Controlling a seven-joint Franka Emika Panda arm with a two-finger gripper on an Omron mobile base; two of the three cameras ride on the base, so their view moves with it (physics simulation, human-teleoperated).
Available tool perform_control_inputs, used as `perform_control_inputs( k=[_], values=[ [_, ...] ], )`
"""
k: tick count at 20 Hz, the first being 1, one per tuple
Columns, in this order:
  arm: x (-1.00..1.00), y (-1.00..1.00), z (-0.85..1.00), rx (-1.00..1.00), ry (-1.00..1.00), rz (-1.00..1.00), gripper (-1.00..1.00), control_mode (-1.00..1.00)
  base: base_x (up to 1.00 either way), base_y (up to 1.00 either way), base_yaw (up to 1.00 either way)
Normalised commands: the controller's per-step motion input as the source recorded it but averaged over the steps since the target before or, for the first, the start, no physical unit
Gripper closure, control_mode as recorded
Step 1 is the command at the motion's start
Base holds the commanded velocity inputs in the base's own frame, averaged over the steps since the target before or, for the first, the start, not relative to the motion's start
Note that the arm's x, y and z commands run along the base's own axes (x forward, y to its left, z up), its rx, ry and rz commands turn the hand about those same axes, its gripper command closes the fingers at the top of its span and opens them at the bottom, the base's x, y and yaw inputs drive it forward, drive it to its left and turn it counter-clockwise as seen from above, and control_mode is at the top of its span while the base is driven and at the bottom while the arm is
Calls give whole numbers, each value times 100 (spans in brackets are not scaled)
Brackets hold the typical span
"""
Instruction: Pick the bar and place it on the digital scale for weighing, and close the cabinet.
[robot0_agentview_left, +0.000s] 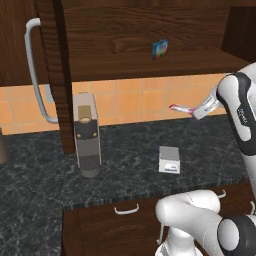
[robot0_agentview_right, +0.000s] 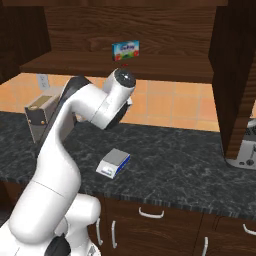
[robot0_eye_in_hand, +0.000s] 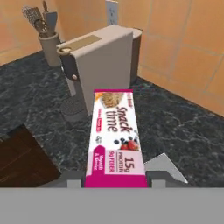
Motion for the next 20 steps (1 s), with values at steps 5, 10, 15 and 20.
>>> perform_control_inputs(
  k=[5, 10, 15, 20],
  values=[
    [12, -10, -57, 0, -4, 36, 100, -100, 0, 0, 0],
    [38, 1, -54, 0, -15, 14, 100, -100, 0, 0, 0],
    [37, 4, -60, 0, -12, 5, 100, -100, 0, 0, 0],
    [42, -5, -62, 0, 0, 13, 100, -100, 0, 0, 0]
  ],
)
